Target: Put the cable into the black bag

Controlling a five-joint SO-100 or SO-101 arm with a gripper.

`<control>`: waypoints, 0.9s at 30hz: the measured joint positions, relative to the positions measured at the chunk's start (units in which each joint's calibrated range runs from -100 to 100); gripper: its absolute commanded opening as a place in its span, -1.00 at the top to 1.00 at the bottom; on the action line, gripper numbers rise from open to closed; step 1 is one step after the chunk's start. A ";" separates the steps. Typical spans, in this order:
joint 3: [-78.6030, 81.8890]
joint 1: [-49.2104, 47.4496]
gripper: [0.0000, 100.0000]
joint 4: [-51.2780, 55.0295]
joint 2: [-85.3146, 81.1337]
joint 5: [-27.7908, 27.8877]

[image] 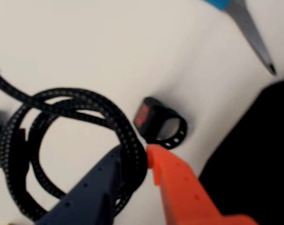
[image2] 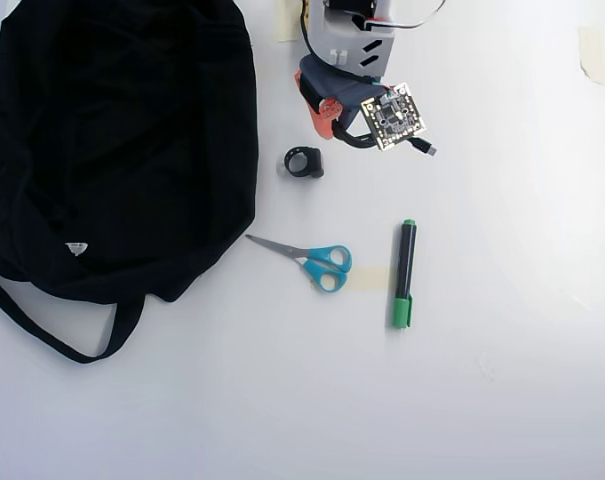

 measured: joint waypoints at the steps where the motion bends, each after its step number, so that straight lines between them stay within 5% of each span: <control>1: -0.31 0.07 0.96 0.00 0.00 0.00; 27: -3.22 15.21 0.96 0.00 0.00 -0.20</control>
